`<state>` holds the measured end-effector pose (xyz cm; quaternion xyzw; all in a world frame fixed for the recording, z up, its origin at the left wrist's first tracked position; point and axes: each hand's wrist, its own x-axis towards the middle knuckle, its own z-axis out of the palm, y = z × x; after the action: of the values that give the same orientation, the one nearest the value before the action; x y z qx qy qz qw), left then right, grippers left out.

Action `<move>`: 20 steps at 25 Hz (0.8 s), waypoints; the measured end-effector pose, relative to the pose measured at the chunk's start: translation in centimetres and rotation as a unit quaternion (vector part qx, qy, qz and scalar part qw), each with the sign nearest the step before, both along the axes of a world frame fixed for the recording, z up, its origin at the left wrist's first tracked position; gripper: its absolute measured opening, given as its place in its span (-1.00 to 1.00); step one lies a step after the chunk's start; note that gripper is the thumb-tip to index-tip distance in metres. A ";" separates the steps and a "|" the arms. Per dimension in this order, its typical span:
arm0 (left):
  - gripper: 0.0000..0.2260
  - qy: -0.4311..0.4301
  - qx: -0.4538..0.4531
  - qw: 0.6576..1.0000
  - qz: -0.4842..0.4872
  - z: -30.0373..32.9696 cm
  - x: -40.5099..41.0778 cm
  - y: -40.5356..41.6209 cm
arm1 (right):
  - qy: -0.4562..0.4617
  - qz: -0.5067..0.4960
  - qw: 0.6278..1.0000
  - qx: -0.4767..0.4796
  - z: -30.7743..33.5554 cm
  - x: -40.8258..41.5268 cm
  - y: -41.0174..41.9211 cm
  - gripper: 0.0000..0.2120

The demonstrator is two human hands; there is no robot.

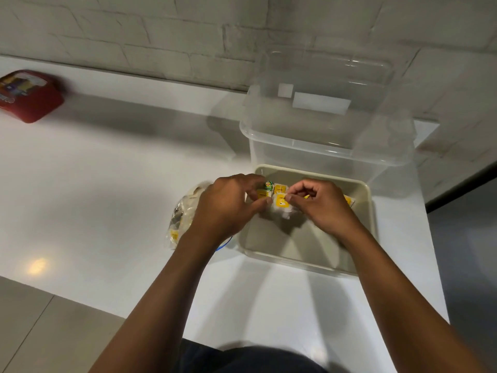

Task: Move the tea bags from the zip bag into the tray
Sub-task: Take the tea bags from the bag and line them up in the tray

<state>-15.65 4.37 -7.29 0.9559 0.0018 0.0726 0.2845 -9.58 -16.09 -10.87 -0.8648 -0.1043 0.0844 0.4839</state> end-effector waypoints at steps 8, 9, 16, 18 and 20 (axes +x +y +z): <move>-0.86 -0.063 0.043 0.996 0.052 -0.9 -2.6 2.2 | 0.106 -0.014 0.990 -0.094 -2.7 2.2 2.2 -0.93; -0.86 -0.070 0.045 0.995 0.049 -1.0 -2.8 2.3 | 0.094 -0.023 0.990 -0.101 -3.1 2.4 2.5 -0.92; -0.87 -0.070 0.036 0.996 0.044 -1.3 -3.2 2.2 | -0.003 -0.087 0.980 -0.180 -4.3 2.3 3.9 -0.86; -0.87 -0.069 0.035 0.996 0.040 -1.3 -3.2 2.2 | -0.017 -0.095 0.972 -0.216 -3.9 2.4 4.0 -0.85; -0.87 -0.068 0.035 0.996 0.037 -1.3 -3.2 2.2 | -0.033 -0.098 0.961 -0.255 -3.4 2.4 4.1 -0.84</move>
<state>-18.84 6.55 -8.64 0.9574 0.0154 0.1475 0.2478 -7.16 -11.99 -14.27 -0.9678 -0.0101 0.0324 0.2493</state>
